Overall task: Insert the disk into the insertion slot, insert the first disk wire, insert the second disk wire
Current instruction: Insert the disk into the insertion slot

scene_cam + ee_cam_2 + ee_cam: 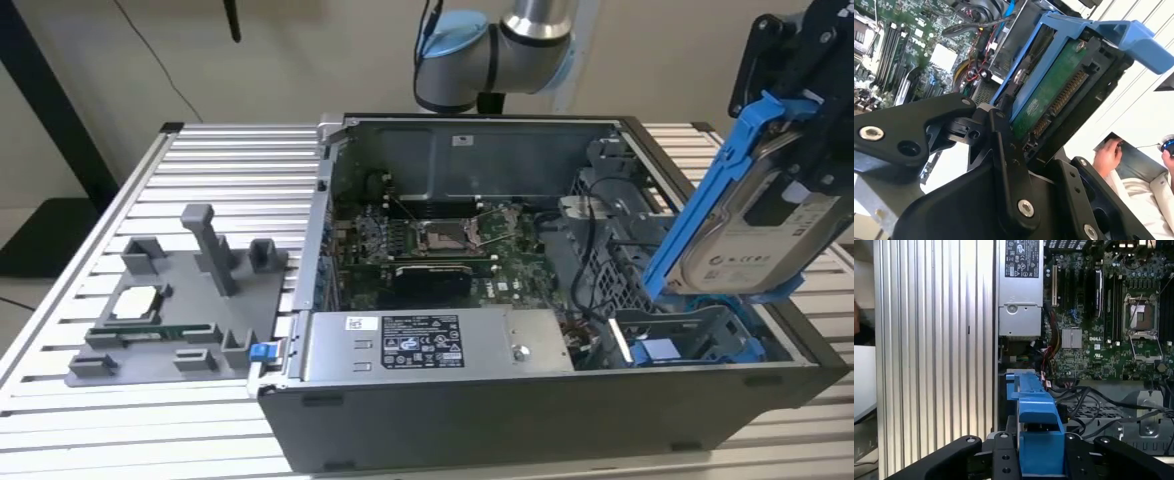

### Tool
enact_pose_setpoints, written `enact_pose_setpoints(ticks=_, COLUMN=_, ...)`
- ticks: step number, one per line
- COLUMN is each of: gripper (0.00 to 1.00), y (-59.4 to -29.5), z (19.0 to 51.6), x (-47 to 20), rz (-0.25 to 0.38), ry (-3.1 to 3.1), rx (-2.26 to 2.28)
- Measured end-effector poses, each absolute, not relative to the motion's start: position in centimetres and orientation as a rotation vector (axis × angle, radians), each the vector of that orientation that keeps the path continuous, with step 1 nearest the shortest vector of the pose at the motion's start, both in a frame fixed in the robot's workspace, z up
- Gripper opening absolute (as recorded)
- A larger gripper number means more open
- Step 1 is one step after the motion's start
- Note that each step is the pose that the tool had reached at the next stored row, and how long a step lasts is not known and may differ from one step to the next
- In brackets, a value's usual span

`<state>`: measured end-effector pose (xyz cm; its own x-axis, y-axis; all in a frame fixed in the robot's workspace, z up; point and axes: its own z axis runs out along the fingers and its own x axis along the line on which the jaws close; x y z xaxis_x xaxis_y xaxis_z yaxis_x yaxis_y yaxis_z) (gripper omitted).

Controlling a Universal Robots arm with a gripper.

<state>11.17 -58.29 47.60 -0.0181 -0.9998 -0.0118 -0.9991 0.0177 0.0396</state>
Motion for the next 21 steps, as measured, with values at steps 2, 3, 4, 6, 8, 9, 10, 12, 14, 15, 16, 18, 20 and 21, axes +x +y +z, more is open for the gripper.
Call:
enact_pose_setpoints(ticks=2, gripper=0.00, y=-58.3, z=47.3, x=11.2, rz=-0.057, ry=-2.227, rx=2.188)
enact_pose_setpoints(ticks=3, gripper=0.00, y=-58.3, z=47.2, x=11.2, rz=-0.057, ry=-2.227, rx=2.188)
enact_pose_setpoints(ticks=4, gripper=0.00, y=-58.3, z=47.0, x=11.2, rz=-0.057, ry=-2.227, rx=2.188)
enact_pose_setpoints(ticks=6, gripper=0.00, y=-58.3, z=46.8, x=11.2, rz=-0.057, ry=-2.227, rx=2.188)
enact_pose_setpoints(ticks=8, gripper=0.00, y=-58.3, z=46.6, x=11.2, rz=-0.057, ry=-2.227, rx=2.188)
enact_pose_setpoints(ticks=9, gripper=0.00, y=-58.3, z=46.5, x=11.2, rz=-0.057, ry=-2.227, rx=2.188)
enact_pose_setpoints(ticks=10, gripper=0.00, y=-58.3, z=46.3, x=11.2, rz=-0.057, ry=-2.227, rx=2.188)
enact_pose_setpoints(ticks=12, gripper=0.00, y=-58.3, z=46.1, x=11.3, rz=-0.058, ry=-2.227, rx=2.188)
enact_pose_setpoints(ticks=14, gripper=0.00, y=-58.3, z=45.9, x=11.3, rz=-0.058, ry=-2.227, rx=2.188)
enact_pose_setpoints(ticks=15, gripper=0.00, y=-58.3, z=45.8, x=11.3, rz=-0.058, ry=-2.227, rx=2.188)
enact_pose_setpoints(ticks=16, gripper=0.00, y=-58.4, z=45.6, x=11.3, rz=-0.058, ry=-2.227, rx=2.188)
enact_pose_setpoints(ticks=18, gripper=0.00, y=-58.4, z=45.4, x=11.3, rz=-0.058, ry=-2.228, rx=2.188)
enact_pose_setpoints(ticks=20, gripper=0.00, y=-58.4, z=45.1, x=11.4, rz=-0.059, ry=-2.228, rx=2.189)
enact_pose_setpoints(ticks=21, gripper=0.00, y=-58.4, z=45.0, x=11.4, rz=-0.059, ry=-2.228, rx=2.189)
